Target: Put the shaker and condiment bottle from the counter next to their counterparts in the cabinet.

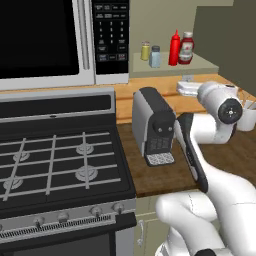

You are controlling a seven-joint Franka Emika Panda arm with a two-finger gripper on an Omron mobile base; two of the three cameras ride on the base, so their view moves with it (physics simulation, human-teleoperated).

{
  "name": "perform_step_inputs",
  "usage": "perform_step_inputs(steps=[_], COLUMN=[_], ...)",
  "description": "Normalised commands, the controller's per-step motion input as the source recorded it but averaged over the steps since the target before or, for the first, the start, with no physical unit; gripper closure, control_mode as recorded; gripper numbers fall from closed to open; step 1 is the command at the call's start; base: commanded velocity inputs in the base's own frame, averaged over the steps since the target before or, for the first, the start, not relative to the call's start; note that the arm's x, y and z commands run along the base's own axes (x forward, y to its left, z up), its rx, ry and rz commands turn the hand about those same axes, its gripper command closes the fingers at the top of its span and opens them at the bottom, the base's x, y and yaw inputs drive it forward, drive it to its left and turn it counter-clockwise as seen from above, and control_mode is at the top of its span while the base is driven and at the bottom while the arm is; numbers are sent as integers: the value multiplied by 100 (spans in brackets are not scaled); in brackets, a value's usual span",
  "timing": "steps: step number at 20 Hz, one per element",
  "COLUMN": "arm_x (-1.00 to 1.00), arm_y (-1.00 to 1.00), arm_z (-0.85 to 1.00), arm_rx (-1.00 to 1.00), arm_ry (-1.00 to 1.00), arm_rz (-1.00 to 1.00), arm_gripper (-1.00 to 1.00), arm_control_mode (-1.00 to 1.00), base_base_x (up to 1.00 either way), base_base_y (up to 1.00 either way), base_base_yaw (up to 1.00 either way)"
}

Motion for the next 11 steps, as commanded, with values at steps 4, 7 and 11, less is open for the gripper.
perform_step_inputs(steps=[4, 7, 11], arm_x=[-100, -100, -100], arm_y=[18, 21, 24], arm_z=[0, 0, 0], arm_rx=[0, 0, 0], arm_ry=[0, 0, 0], arm_rz=[-2, -3, -4], arm_gripper=[-100, -100, -100], arm_control_mode=[-100, -100, -100], base_base_x=[0, 0, 0], base_base_y=[0, 0, 0], base_base_yaw=[0, 0, 0])
